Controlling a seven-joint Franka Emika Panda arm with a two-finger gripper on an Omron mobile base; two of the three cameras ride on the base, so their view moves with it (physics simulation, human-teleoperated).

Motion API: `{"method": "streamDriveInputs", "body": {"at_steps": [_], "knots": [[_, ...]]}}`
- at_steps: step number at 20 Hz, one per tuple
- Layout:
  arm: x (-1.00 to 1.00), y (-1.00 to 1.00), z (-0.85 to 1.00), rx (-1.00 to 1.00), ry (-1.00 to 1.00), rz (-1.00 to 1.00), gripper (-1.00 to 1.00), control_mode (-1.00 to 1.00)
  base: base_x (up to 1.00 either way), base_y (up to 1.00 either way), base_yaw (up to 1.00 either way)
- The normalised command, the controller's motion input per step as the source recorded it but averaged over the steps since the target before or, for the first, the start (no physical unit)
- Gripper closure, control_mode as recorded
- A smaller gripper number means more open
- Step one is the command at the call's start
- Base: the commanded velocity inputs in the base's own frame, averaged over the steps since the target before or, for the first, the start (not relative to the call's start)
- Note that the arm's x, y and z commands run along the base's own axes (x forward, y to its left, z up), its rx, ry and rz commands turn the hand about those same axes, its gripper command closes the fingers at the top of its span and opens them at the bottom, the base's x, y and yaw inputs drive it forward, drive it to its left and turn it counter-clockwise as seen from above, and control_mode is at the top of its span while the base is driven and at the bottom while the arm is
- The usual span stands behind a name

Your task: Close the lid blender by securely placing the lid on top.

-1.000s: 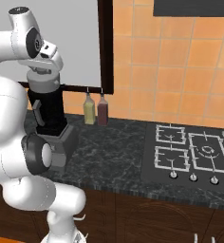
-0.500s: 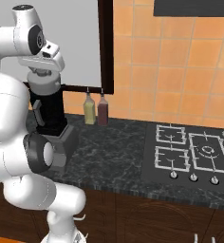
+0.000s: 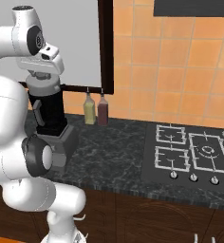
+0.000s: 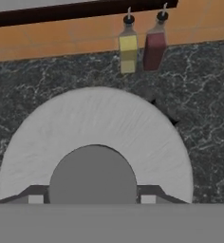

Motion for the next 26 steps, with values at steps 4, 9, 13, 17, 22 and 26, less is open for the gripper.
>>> {"method": "streamDriveInputs", "body": {"at_steps": [4,9,13,17,22,26], "knots": [[0.00,0.01,-0.07,0.00,0.02,0.00,1.00,-1.00,0.00,0.00,0.00],[0.00,0.00,-0.32,-0.02,0.08,0.00,1.00,-1.00,0.00,0.00,0.00],[-0.15,0.14,-0.11,-0.05,0.00,0.00,1.00,-1.00,0.00,0.00,0.00],[-0.13,0.08,-0.11,-0.05,0.00,0.00,1.00,-1.00,0.00,0.00,0.00],[-0.03,0.01,0.07,0.00,-0.10,0.00,-1.00,-1.00,0.00,0.00,0.00],[-0.08,0.00,0.22,0.01,-0.16,0.00,-1.00,-1.00,0.00,0.00,0.00]]}}
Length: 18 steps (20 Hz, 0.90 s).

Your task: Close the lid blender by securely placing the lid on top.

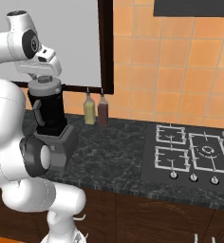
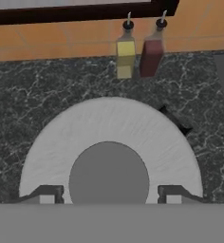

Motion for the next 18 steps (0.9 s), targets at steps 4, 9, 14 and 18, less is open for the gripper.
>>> {"method": "streamDriveInputs", "body": {"at_steps": [4,9,14,18], "knots": [[-0.18,0.00,0.25,0.02,-0.19,0.00,-1.00,-1.00,0.00,0.00,0.00],[-0.88,-0.73,0.12,0.15,-0.32,0.00,-1.00,-1.00,0.00,0.00,0.00],[-1.00,-1.00,-0.16,0.10,-0.30,0.01,-1.00,-1.00,0.00,0.00,0.00],[-1.00,-1.00,-0.23,0.02,-0.18,0.01,-1.00,-1.00,0.00,0.00,0.00]]}}
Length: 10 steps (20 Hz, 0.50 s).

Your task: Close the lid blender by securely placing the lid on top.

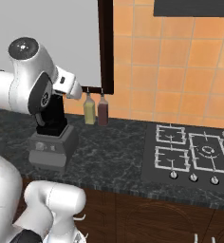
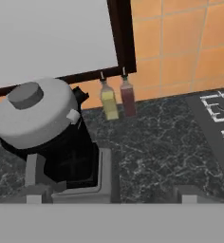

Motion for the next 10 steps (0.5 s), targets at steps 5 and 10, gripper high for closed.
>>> {"method": "streamDriveInputs", "body": {"at_steps": [5,10], "knots": [[-1.00,-1.00,-0.15,0.13,-0.16,0.00,-1.00,-1.00,0.00,0.00,0.00],[-0.62,-0.73,0.12,0.16,-0.29,-0.07,-1.00,-1.00,0.00,0.00,0.00]]}}
